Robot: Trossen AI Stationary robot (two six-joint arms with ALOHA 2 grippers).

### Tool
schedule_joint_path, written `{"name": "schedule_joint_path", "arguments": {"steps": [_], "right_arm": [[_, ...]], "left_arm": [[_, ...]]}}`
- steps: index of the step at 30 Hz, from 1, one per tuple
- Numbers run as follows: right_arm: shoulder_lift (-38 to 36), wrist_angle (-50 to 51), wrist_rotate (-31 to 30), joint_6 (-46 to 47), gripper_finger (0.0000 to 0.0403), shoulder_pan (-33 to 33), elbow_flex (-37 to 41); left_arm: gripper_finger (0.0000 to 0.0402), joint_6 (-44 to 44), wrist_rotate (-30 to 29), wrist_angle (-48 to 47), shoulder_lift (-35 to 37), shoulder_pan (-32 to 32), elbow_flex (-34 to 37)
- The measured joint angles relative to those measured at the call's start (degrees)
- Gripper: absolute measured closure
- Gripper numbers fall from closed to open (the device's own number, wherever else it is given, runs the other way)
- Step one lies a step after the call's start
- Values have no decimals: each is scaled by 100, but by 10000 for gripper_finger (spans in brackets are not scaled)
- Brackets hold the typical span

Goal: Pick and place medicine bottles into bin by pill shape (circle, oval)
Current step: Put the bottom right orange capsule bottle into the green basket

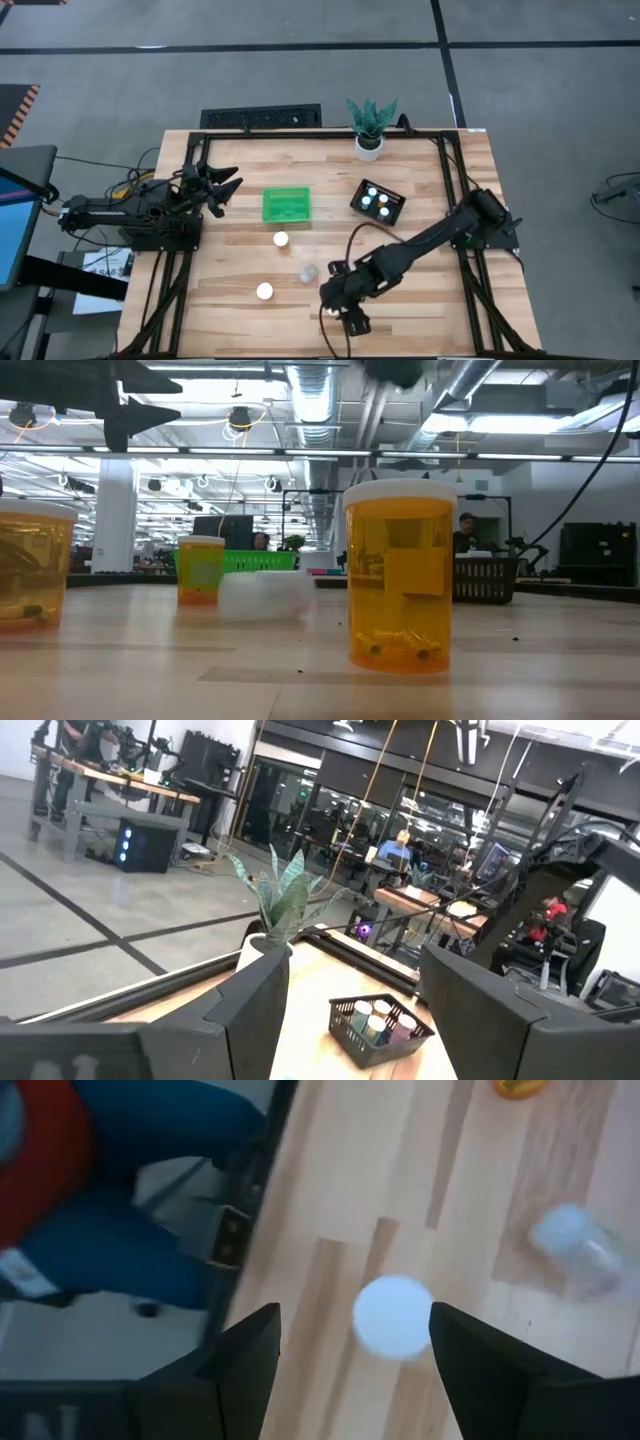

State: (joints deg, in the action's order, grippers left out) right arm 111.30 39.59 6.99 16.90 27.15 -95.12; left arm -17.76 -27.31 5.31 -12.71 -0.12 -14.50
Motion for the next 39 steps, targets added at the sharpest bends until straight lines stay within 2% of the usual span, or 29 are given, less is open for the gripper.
{"name": "schedule_joint_path", "arguments": {"steps": [5,8,10,15,18,21,25,28,30,32,36,39], "right_arm": [[-589,1177,179,641,138,74,-416],[-1176,2106,-439,1270,138,332,-429],[-1572,2838,-1439,1789,138,647,-417],[-2524,4411,-4886,2798,138,1856,-414],[-3010,5070,-6436,3502,138,2473,-329],[-3726,4543,-7530,3278,138,2765,270],[-4565,4624,-7639,3919,138,2843,1422],[-5036,4080,-7841,4848,138,2686,2616],[-5196,3122,-8173,5054,138,2571,3408],[-5208,1922,-8361,4883,138,2462,4099],[-4863,-675,-8363,3573,138,2089,5033],[-4318,-2445,-8131,2457,138,1747,5343]], "left_arm": [[182,-6,7,14,0,0,0],[182,21,7,14,0,0,0],[182,281,7,28,0,0,0],[182,753,4,120,0,0,0],[182,761,0,132,2,0,0],[182,657,1,126,0,0,0],[182,478,-1,43,0,0,0],[182,442,-2,9,0,0,0],[182,450,-2,18,0,0,2],[182,457,-2,43,0,0,0],[182,459,-3,58,0,0,2],[182,461,-3,60,0,0,0]]}}
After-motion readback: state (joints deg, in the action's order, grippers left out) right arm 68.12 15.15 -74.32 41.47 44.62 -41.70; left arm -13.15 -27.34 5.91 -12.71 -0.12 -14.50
